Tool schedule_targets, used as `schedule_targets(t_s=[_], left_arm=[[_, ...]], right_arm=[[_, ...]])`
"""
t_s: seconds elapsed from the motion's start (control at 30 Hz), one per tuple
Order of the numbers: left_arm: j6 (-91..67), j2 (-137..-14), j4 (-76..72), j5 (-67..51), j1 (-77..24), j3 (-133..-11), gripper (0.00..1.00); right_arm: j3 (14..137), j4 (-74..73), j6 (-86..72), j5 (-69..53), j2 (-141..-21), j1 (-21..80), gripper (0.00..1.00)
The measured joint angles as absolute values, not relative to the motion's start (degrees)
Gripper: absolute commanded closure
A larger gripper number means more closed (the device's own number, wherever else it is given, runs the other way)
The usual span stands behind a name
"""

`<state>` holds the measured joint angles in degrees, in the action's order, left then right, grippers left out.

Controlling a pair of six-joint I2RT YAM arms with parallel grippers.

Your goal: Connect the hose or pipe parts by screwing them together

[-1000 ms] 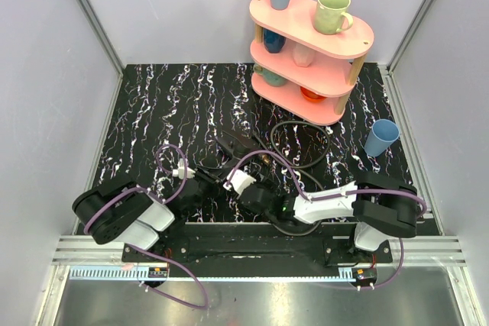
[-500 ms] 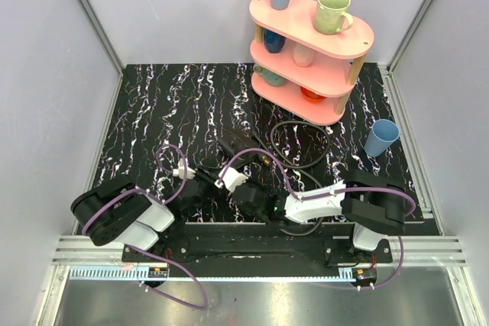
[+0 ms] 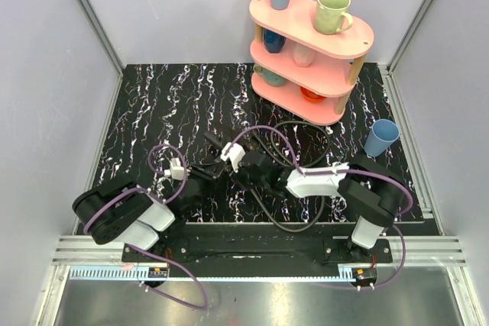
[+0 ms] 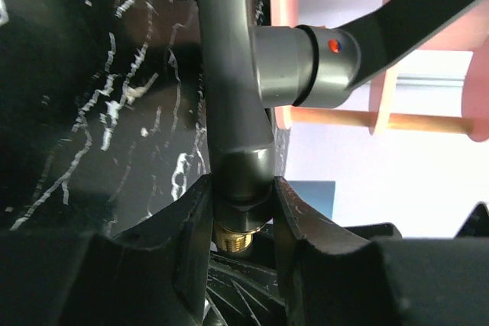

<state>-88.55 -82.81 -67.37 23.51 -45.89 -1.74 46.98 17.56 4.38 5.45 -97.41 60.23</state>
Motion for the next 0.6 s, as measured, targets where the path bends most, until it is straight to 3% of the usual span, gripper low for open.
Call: schedule_targets(t_s=[0.3, 0.6], left_arm=[[-90.3, -92.1, -70.7, 26.0, -45.7, -1.8, 1.00], [-90.9, -93.1, -71.7, 27.0, -45.6, -1.9, 1.00]], right_arm=[[49.6, 19.6, -3.5, -16.5, -105.3, 51.9, 1.00], [49.6, 28.3, -15.3, -33.6, -110.7, 45.7, 1.00]])
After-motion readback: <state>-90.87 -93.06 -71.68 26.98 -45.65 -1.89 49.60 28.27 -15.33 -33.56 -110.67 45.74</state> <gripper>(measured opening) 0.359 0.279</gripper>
